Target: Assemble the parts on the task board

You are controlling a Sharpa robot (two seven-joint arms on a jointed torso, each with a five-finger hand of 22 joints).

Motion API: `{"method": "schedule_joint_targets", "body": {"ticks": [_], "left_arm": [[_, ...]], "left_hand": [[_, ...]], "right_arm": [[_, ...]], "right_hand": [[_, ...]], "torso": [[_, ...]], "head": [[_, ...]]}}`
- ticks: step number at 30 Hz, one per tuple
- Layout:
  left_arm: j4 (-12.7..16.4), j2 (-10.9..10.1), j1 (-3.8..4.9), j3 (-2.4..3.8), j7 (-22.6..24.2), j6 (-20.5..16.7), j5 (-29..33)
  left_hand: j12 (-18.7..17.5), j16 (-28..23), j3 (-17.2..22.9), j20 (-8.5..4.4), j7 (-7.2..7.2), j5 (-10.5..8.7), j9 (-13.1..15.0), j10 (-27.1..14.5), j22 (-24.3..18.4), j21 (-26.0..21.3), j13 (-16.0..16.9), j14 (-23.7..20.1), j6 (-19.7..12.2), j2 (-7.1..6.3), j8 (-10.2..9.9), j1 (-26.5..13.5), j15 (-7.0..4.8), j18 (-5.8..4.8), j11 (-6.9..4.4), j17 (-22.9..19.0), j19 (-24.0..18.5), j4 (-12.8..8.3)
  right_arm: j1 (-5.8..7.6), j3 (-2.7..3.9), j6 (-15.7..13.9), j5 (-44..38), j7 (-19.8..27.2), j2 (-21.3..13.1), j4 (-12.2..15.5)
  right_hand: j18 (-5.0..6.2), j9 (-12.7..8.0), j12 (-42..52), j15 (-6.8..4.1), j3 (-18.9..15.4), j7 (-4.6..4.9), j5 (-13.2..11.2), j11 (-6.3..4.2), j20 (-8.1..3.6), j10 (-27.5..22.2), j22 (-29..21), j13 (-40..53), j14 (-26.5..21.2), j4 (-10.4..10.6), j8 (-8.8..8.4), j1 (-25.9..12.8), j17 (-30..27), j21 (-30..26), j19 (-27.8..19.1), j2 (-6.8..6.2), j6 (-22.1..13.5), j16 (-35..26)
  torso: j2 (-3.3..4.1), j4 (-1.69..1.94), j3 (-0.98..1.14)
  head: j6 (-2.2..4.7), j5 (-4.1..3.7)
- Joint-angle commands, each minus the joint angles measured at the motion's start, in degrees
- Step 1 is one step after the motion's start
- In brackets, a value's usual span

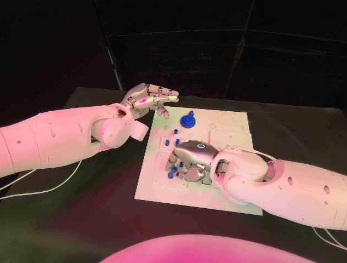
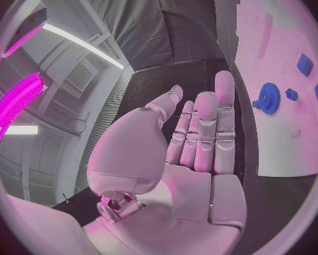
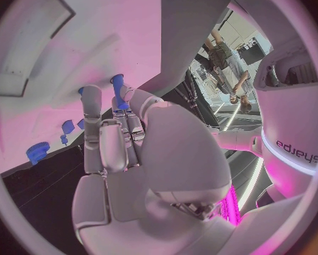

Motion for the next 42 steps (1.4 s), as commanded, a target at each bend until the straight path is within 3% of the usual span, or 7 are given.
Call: {"method": "schedule_joint_targets", "body": {"ticks": [1,15,20,27,33,37,42], "left_arm": [[0.05,0.09,0.08,0.04,0.71,0.66,0.19],[0.07,0.13,0.08,0.04,0.5,0.81,0.19],[0.08,0.14,0.09,0.05,0.46,0.84,0.19],[-0.01,0.18,0.09,0.05,0.38,0.87,0.19],[-0.04,0.27,0.09,0.05,0.13,1.1,0.19],[-0.12,0.31,0.09,0.05,0.05,1.14,0.19],[-0.2,0.37,0.09,0.05,-0.01,1.18,0.19]], "left_hand": [[0.38,0.27,-0.45,0.25,-0.04,-0.16,-0.02,-0.27,-0.06,-0.25,0.05,-0.38,-0.39,0.63,-0.03,-0.04,-0.02,1.12,-0.13,-0.08,0.14,0.01],[0.43,0.25,-0.53,0.25,-0.05,-0.17,-0.01,-0.26,-0.08,-0.28,0.06,-0.42,-0.36,0.65,0.0,-0.05,-0.02,1.13,-0.14,-0.18,0.16,0.04],[0.43,0.25,-0.53,0.25,-0.05,-0.17,-0.01,-0.26,-0.08,-0.28,0.06,-0.42,-0.36,0.65,0.0,-0.05,-0.02,1.13,-0.14,-0.18,0.16,0.04],[0.43,0.25,-0.53,0.25,-0.05,-0.17,-0.01,-0.26,-0.08,-0.28,0.06,-0.42,-0.36,0.65,0.0,-0.05,-0.02,1.13,-0.14,-0.18,0.16,0.04],[0.47,0.2,-0.62,0.25,-0.05,-0.17,-0.01,-0.28,-0.11,-0.31,0.06,-0.47,-0.37,0.64,0.01,-0.08,-0.02,1.13,-0.14,-0.31,0.17,0.08],[0.47,0.2,-0.62,0.25,-0.05,-0.17,-0.01,-0.28,-0.11,-0.31,0.06,-0.47,-0.37,0.64,0.01,-0.08,-0.02,1.13,-0.14,-0.31,0.17,0.08],[0.47,0.2,-0.62,0.25,-0.05,-0.17,-0.01,-0.28,-0.11,-0.31,0.06,-0.47,-0.37,0.64,0.01,-0.08,-0.02,1.13,-0.14,-0.31,0.17,0.08]], "right_arm": [[0.05,0.0,1.1,-0.79,-0.23,0.07,0.1],[-0.07,-0.12,2.05,-2.51,-1.86,0.73,-0.02],[-0.1,-1.51,2.83,-4.59,-4.68,1.01,-0.06],[-0.11,-2.2,3.04,-5.63,-5.97,1.58,-0.1],[-0.12,-2.33,1.37,-5.8,-5.91,1.51,0.13],[-0.12,-2.36,-0.81,-5.58,-5.19,1.33,0.15],[-0.12,-2.38,-3.84,-5.29,-4.18,1.06,0.26]], "right_hand": [[-0.16,-0.06,0.21,-0.18,0.3,0.21,0.16,-0.9,-0.08,1.4,0.1,0.4,1.84,0.12,-0.17,-0.32,-0.03,0.26,-0.34,0.06,-0.15,0.31],[-0.12,-0.05,0.19,-0.15,0.23,0.2,0.07,-0.91,-0.03,1.4,-0.07,0.41,1.8,0.18,-0.17,-0.73,-0.18,0.22,-0.55,-0.03,-0.14,0.23],[-0.08,-0.05,0.12,-0.12,0.07,0.19,-0.08,-0.91,0.05,1.32,-0.23,0.42,1.75,0.28,-0.23,-1.36,-0.4,0.17,-0.77,-0.23,-0.22,0.12],[-0.05,-0.06,0.08,-0.09,-0.06,0.19,-0.07,-0.91,0.09,1.28,-0.38,0.42,1.71,0.34,-0.27,-1.75,-0.55,0.1,-0.92,-0.39,-0.29,0.03],[0.06,-0.17,-0.41,0.06,-0.32,0.33,-0.03,-0.75,0.22,0.5,-1.12,0.27,1.64,0.45,-0.65,-2.67,-0.74,-0.31,-1.46,-0.91,-1.02,-0.08],[0.28,-0.4,-2.56,1.03,-1.0,1.44,0.59,0.49,0.95,-3.43,-3.34,-0.18,1.16,0.95,-1.36,-4.49,-2.55,-1.74,-2.86,-2.36,-4.32,-1.17],[0.4,-0.22,-3.64,1.51,-3.1,0.89,0.71,0.88,1.64,-8.42,-4.15,0.01,-0.71,1.17,-1.07,-5.72,-7.45,-3.18,-4.04,-3.72,-6.55,-4.34]], "torso": [[0.03,-0.02,0.01],[0.02,0.0,-0.01],[-0.04,0.1,-0.05],[0.03,-0.09,0.03],[0.02,-0.02,0.02],[-0.03,-0.01,0.01],[-0.01,0.03,0.02]], "head": [[0.0,0.0],[-0.16,0.02],[-0.25,0.05],[-0.31,0.13],[-0.35,0.15],[-0.36,0.09],[-0.34,0.11]]}}
